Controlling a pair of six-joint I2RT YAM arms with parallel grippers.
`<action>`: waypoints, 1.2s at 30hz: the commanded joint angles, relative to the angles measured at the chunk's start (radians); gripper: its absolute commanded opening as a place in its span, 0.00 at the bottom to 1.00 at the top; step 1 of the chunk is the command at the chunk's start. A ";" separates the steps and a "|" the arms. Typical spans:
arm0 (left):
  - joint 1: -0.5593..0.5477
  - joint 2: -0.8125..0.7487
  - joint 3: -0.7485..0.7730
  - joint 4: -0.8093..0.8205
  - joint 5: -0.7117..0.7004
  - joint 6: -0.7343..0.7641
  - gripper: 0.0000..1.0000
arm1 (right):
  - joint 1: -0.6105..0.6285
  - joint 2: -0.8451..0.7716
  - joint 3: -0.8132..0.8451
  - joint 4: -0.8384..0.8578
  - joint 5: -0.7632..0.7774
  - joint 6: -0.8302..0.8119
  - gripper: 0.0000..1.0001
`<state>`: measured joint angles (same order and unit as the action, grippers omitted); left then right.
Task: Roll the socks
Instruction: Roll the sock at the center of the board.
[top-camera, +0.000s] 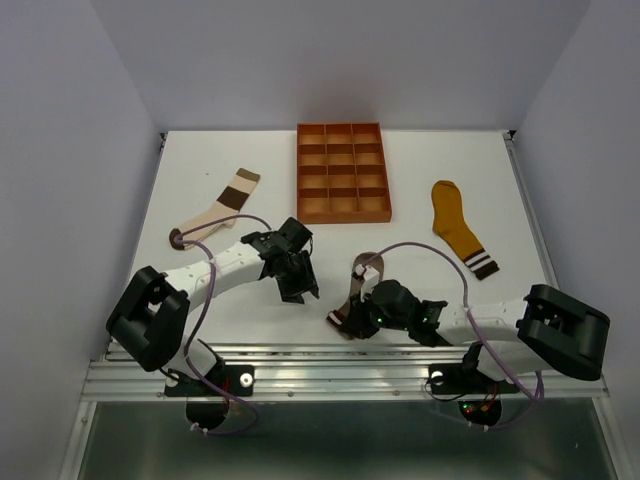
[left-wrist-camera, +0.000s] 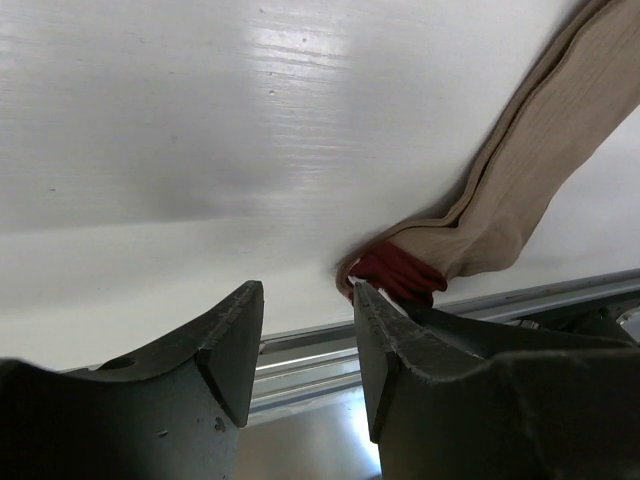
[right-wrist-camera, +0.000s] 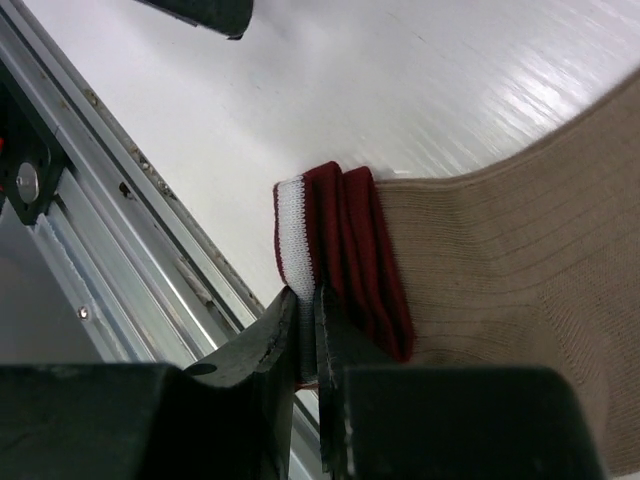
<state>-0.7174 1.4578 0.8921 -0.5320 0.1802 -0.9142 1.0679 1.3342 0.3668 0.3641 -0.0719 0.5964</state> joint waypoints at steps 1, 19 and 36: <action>-0.022 -0.037 -0.036 0.073 0.060 0.037 0.52 | -0.023 -0.041 -0.038 0.093 -0.014 0.094 0.01; -0.093 0.004 -0.088 0.279 0.205 0.063 0.53 | -0.135 -0.081 -0.149 0.147 -0.058 0.238 0.01; -0.129 0.148 -0.061 0.354 0.258 0.087 0.52 | -0.201 -0.064 -0.209 0.188 -0.094 0.289 0.01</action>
<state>-0.8387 1.5970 0.8173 -0.2176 0.4164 -0.8459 0.8799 1.2537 0.1699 0.5457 -0.1619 0.8886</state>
